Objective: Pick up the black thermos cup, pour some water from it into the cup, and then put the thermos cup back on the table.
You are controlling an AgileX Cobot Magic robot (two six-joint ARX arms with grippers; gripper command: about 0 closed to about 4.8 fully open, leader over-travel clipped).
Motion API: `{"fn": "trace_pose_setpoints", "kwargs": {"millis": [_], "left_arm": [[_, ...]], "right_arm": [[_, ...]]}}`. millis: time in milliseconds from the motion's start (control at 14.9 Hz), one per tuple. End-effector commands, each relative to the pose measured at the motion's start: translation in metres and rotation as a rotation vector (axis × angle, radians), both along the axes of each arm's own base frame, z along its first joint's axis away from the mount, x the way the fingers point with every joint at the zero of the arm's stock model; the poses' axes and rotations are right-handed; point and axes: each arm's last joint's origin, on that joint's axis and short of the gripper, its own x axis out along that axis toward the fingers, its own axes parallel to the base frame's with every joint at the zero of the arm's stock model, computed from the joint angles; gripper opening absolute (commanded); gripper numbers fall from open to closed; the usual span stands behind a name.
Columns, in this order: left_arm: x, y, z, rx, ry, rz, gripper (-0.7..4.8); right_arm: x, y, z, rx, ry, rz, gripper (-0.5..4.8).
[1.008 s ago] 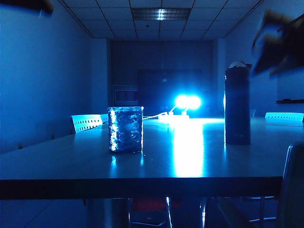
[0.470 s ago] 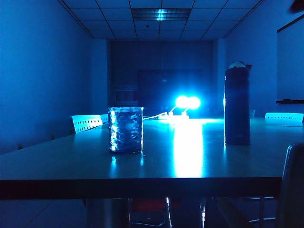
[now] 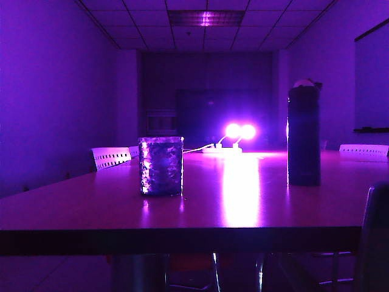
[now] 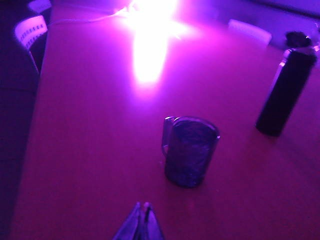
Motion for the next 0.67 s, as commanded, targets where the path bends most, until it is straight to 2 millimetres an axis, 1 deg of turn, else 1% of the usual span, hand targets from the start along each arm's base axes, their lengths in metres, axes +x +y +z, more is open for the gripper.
{"fn": "trace_pose_setpoints", "kwargs": {"millis": [67, 202, 336, 470, 672], "left_arm": [[0.005, -0.001, -0.020, -0.015, -0.012, 0.031, -0.05], [0.007, -0.003, -0.037, 0.009, 0.006, 0.029, -0.05], [0.008, -0.004, -0.048, -0.004, -0.009, 0.003, -0.05], [0.009, -0.004, -0.058, -0.003, -0.004, 0.000, -0.05], [0.009, -0.004, -0.058, -0.011, -0.022, 0.002, -0.05]], "right_arm": [[-0.006, -0.001, -0.031, 0.003, 0.107, -0.015, -0.01], [-0.010, -0.001, -0.051, 0.008, 0.229, -0.014, -0.01], [-0.013, -0.001, -0.062, 0.001, 0.354, -0.019, -0.01], [-0.017, -0.001, -0.069, -0.003, 0.434, -0.020, -0.01], [-0.018, -0.001, -0.072, -0.004, 0.462, -0.021, -0.01]]}}
